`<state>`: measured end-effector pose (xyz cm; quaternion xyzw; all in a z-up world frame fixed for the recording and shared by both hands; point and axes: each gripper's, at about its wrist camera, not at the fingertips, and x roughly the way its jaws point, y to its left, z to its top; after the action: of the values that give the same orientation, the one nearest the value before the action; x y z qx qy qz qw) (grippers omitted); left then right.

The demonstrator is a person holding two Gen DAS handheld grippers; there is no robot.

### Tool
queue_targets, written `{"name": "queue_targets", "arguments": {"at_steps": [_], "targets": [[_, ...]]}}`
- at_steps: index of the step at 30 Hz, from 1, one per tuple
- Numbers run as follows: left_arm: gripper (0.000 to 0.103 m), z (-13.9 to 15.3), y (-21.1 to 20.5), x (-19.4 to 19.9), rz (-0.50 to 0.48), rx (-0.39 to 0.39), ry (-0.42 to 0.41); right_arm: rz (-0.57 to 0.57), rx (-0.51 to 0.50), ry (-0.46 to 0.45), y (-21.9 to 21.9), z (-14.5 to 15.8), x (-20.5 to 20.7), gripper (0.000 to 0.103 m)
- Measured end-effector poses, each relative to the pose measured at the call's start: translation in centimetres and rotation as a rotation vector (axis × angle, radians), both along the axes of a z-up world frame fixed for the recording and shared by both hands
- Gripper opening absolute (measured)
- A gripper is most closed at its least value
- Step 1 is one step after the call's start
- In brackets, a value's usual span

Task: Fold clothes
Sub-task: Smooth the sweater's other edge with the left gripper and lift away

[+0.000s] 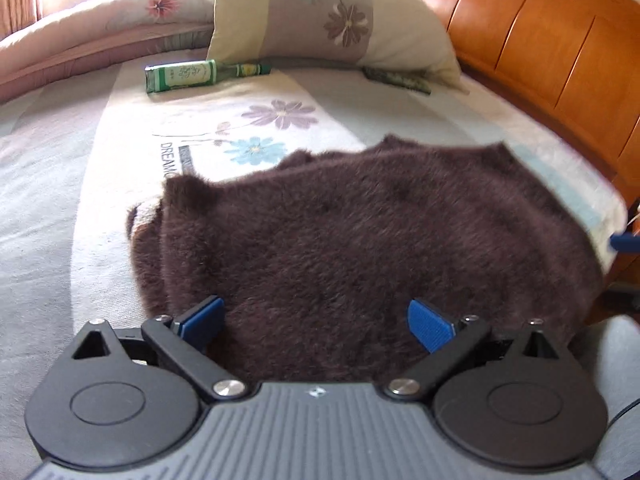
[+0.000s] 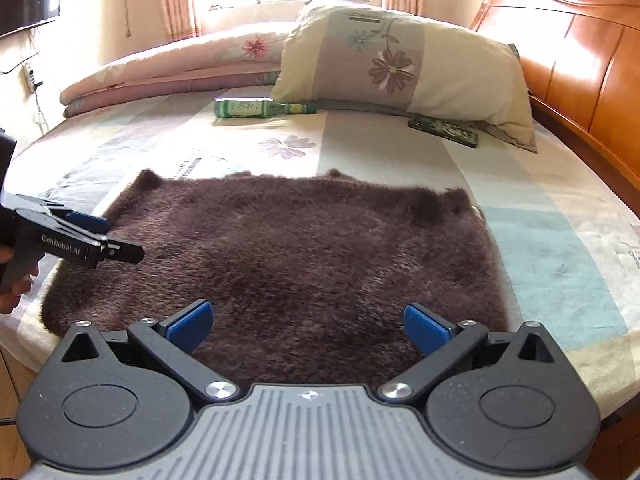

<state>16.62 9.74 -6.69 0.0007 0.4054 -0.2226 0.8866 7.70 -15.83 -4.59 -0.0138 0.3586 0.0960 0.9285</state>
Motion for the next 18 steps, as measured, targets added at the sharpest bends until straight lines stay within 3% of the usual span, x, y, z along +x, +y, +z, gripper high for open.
{"name": "queue_targets", "arguments": {"at_steps": [2,4,10,14,18], "targets": [[0.099,-0.3,0.3,0.3,-0.004,-0.035,0.008,0.013,-0.007,0.002,0.6,0.0,0.0,0.103],[0.098,-1.2,0.7,0.7,0.050,-0.016,0.034,0.028,-0.021,0.005,1.3,-0.1,-0.1,0.103],[0.098,-0.1,2.5,2.4,0.101,-0.155,0.048,0.025,-0.043,0.026,2.2,-0.4,0.2,0.103],[0.098,0.4,2.8,5.1,0.080,-0.161,0.009,0.026,-0.037,0.042,2.8,-0.6,0.7,0.103],[0.098,-2.0,4.0,8.7,0.109,-0.166,0.065,0.046,-0.062,0.047,3.6,-0.9,0.9,0.103]]}}
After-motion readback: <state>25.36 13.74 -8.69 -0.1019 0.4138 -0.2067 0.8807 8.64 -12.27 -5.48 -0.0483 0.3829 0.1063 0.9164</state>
